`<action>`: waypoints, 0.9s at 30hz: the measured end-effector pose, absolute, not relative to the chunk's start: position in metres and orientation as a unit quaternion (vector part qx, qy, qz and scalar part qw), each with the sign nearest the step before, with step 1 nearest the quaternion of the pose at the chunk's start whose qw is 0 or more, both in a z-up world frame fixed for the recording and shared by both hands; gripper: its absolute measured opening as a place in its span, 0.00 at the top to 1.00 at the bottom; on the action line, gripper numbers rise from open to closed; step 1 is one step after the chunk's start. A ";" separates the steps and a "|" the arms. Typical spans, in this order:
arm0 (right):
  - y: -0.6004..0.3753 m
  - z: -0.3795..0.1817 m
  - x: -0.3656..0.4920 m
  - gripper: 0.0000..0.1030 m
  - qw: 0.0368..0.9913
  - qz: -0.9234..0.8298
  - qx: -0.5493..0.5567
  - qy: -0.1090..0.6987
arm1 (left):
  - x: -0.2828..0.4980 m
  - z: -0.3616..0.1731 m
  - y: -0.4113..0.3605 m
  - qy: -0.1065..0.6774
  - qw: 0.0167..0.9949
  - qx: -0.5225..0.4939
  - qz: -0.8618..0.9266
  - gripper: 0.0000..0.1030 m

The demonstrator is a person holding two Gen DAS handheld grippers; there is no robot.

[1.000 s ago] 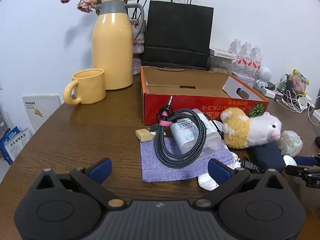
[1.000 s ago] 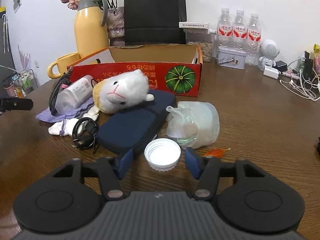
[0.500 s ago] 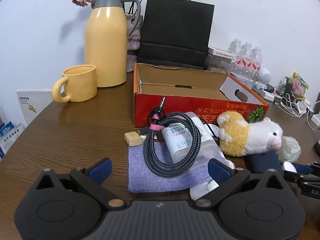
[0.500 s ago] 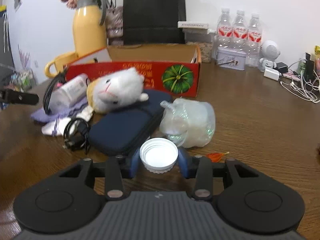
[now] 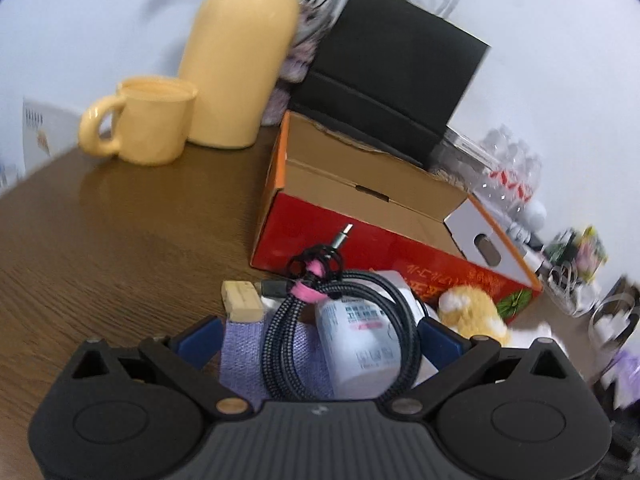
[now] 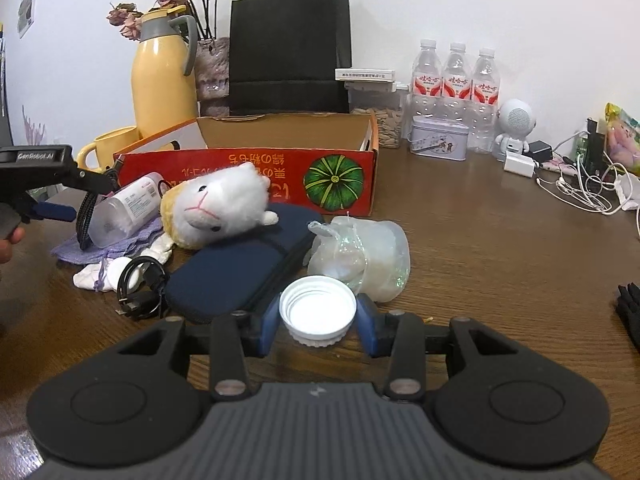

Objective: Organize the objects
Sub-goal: 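Grasp the coiled black cable with the left gripper while the right grasps another white lid, then lift the black cable and white lid and carry them over the box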

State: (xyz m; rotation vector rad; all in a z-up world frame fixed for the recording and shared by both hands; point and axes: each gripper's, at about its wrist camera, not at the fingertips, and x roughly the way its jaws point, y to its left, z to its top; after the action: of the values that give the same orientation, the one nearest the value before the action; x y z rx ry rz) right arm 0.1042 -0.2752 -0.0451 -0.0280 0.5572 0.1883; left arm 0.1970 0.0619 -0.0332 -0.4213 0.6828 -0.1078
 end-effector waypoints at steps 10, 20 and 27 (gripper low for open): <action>-0.272 -0.045 0.103 0.61 0.958 0.082 -0.003 0.274 | 0.205 -0.044 0.076 0.341 0.906 -0.237 -0.078 0.06; -0.269 -0.043 0.097 0.61 0.962 0.070 0.007 0.263 | 0.186 -0.034 0.069 0.315 0.922 -0.212 -0.080 0.34; -0.269 -0.042 0.093 0.61 0.963 0.068 0.016 0.260 | 0.153 -0.024 0.056 0.302 0.945 -0.117 -0.054 0.36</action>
State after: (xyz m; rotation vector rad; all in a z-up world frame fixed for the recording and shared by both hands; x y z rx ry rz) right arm 0.0931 -0.2693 -0.0424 0.0323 0.5260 0.1385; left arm 0.1532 0.0556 -0.0242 -0.2383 0.6146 -0.1110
